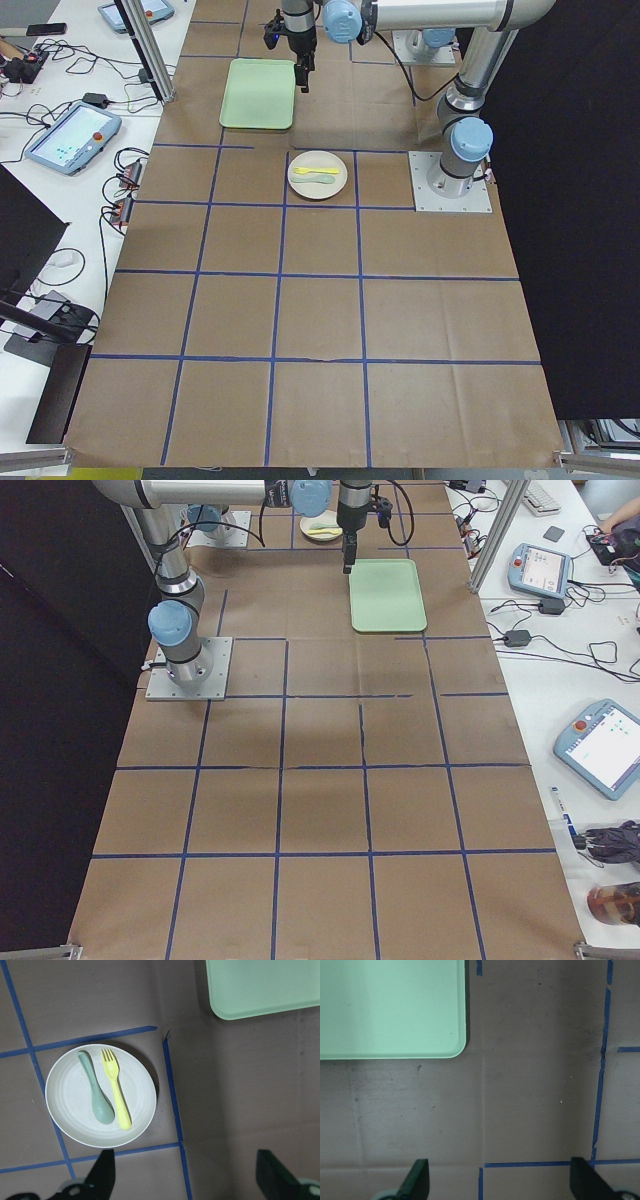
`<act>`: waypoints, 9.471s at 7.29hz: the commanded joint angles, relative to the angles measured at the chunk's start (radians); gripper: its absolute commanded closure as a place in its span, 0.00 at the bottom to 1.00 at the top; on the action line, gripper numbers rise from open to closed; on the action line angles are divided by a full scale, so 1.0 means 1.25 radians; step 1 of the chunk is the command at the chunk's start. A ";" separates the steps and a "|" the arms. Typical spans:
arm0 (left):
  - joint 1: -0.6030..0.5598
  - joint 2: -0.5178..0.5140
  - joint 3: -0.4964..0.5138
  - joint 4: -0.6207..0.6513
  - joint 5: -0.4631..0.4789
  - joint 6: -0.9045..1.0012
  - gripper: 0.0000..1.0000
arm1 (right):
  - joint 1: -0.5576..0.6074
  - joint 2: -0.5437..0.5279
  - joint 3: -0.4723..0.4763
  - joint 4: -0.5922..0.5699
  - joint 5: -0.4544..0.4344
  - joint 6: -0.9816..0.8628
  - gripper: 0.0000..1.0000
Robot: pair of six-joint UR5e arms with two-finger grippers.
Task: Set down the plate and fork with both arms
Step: 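Move the left gripper down to the rim of the white plate, then close the left gripper on the white plate's rim, then carry the plate with the left gripper onto the mint-green tray, then open the left gripper and lift it off the plate, then move the right gripper over the plate while the left gripper withdraws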
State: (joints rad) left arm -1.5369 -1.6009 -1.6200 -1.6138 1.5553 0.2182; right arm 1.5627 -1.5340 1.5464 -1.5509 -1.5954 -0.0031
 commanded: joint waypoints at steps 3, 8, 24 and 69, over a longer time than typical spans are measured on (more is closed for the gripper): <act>0.201 0.071 -0.159 0.028 0.000 0.185 0.01 | -0.001 0.000 0.001 0.000 -0.001 0.000 0.00; 0.369 0.012 -0.370 0.327 0.001 0.294 0.01 | -0.001 0.000 0.001 0.001 -0.001 0.000 0.00; 0.409 -0.156 -0.404 0.509 -0.047 0.306 0.78 | 0.000 -0.002 -0.001 0.000 0.005 0.001 0.00; -0.082 0.017 -0.034 -0.004 0.025 -0.125 0.01 | 0.179 0.493 -0.427 -0.075 0.038 0.209 0.11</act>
State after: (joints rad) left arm -1.6421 -1.5893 -1.6542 -1.6264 1.5856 0.0556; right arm 1.7738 -0.9851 1.0702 -1.6482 -1.5476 0.2481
